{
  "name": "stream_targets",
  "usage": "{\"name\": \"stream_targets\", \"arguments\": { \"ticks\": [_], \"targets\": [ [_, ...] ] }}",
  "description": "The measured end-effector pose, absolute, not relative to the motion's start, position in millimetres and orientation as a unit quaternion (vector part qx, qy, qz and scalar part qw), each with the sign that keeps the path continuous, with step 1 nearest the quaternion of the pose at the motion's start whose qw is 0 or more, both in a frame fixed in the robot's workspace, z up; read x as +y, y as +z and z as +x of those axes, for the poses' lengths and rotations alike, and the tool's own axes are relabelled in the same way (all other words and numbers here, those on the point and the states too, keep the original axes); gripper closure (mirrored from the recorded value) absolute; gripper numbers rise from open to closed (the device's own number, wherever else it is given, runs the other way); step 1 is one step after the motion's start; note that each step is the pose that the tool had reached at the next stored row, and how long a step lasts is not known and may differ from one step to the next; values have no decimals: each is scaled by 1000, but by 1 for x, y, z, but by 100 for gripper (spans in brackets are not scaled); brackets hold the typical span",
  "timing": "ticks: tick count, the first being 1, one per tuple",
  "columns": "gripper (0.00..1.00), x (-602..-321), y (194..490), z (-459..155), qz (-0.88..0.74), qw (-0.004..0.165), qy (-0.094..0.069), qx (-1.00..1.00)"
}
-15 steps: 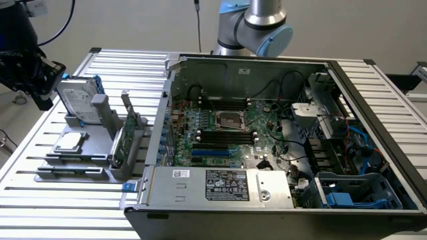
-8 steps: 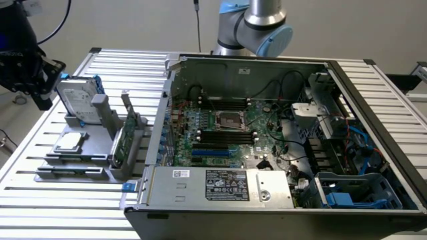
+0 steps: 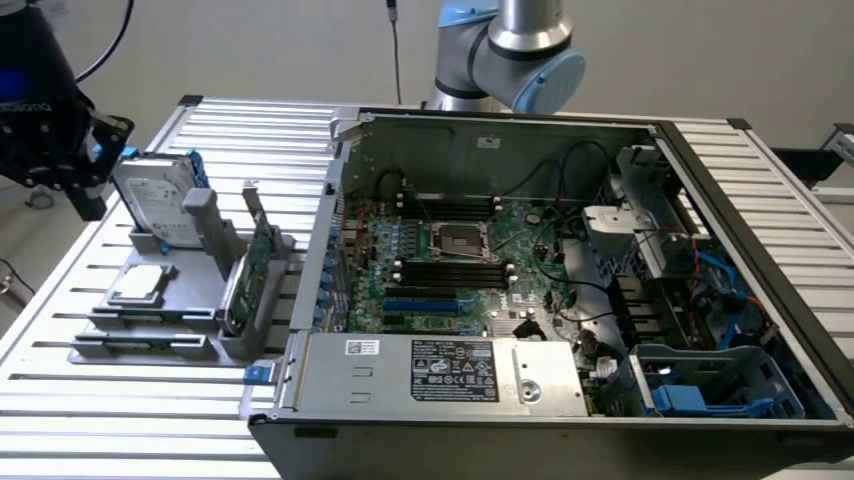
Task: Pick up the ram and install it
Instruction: 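Pick up the ram and move it above insertion slot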
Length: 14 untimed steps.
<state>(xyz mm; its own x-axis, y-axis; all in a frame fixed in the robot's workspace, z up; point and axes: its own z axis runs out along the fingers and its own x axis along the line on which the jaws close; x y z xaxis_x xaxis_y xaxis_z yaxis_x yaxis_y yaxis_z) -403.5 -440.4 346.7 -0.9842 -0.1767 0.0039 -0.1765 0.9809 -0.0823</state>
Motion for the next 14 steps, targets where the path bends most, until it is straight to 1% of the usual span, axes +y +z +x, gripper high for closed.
{"name": "stream_targets", "arguments": {
  "ticks": [14],
  "targets": [
    [89,-440,345,-404,-214,7,-41,976]
  ]
}}
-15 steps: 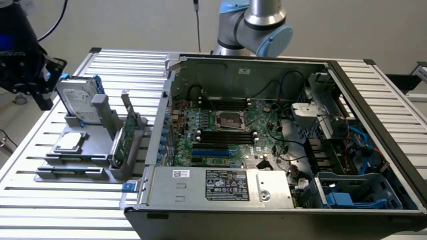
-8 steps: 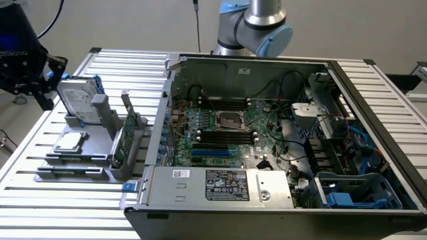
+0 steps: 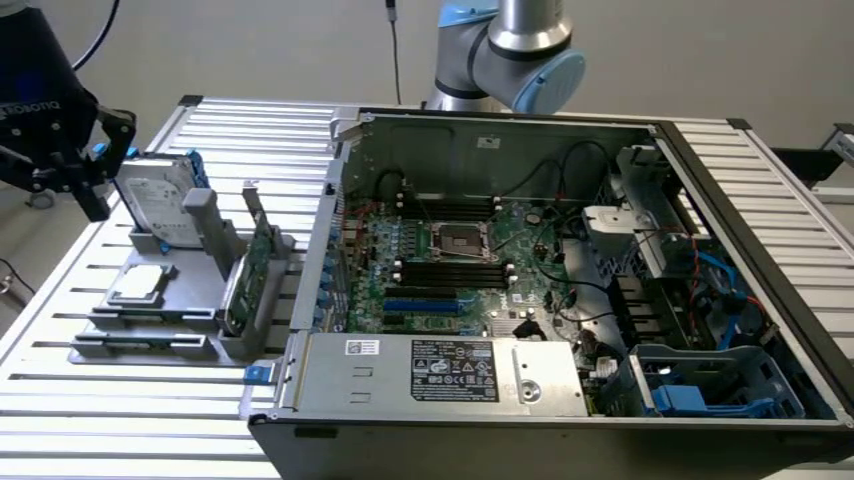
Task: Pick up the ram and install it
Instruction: 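Pick up the ram and move it above insertion slot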
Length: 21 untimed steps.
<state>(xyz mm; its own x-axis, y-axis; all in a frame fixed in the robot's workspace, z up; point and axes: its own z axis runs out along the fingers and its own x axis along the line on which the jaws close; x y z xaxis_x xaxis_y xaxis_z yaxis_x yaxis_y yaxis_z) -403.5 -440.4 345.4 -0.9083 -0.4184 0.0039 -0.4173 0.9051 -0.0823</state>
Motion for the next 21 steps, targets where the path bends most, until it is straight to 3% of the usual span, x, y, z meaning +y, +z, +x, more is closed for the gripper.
{"name": "stream_targets", "arguments": {
  "ticks": [21],
  "targets": [
    [89,-440,342,-404,-395,14,-39,918]
  ]
}}
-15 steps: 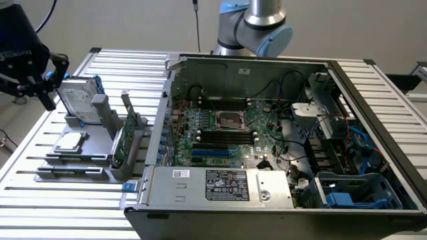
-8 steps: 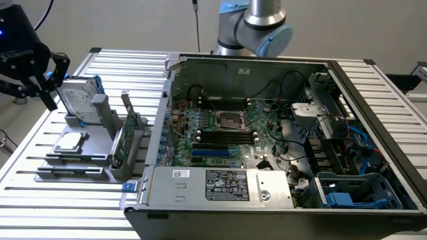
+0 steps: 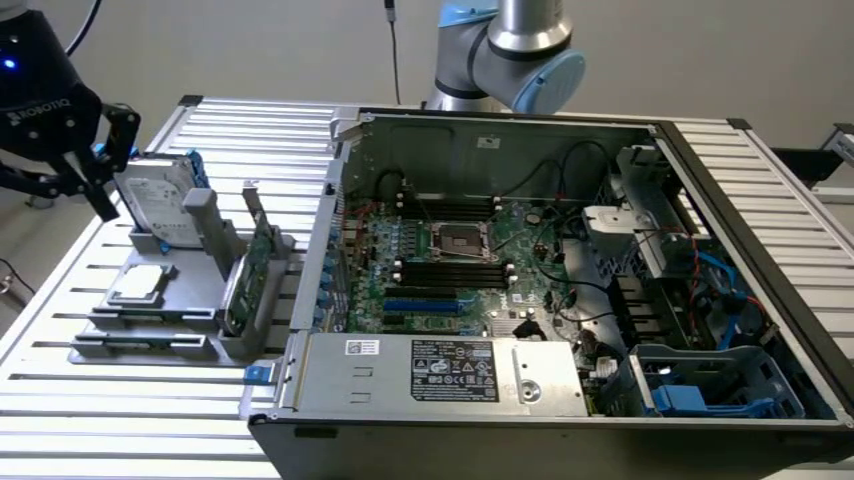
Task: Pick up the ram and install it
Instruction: 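Pick up the ram and move it above insertion slot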
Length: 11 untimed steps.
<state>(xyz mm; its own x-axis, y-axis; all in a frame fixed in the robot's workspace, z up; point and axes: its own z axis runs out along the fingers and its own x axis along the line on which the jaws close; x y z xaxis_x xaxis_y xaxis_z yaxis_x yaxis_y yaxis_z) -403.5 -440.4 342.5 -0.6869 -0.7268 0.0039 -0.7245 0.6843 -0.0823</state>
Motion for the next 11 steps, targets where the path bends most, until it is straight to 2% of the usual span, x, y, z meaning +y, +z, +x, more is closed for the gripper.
{"name": "stream_targets", "arguments": {
  "ticks": [11],
  "targets": [
    [89,-440,342,-404,-485,18,-37,874]
  ]
}}
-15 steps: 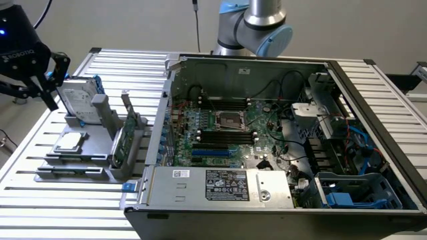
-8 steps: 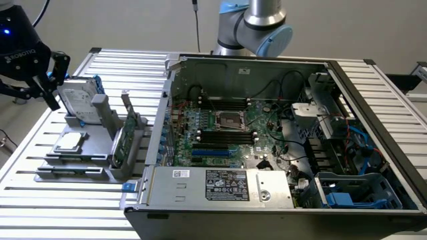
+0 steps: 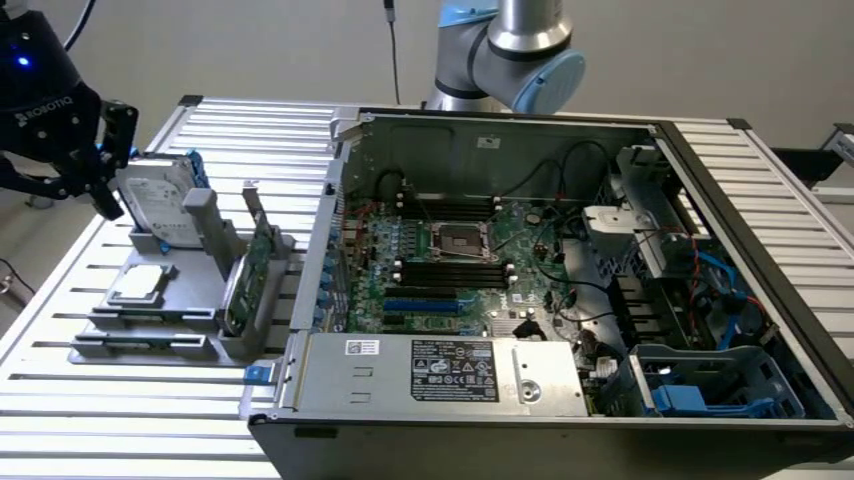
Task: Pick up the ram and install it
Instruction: 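Pick up the ram and move it above insertion slot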
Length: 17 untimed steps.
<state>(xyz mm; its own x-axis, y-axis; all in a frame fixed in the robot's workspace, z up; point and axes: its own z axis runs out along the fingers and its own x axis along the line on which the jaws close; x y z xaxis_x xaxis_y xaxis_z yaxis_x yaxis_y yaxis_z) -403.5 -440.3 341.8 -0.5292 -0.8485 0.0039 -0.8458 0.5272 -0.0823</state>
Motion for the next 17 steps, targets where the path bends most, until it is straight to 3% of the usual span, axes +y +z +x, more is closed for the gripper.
{"name": "stream_targets", "arguments": {
  "ticks": [10,17],
  "targets": [
    [89,-440,342,-404,-563,21,-36,826],
    [89,-440,341,-404,-604,12,-44,796]
  ]
}}
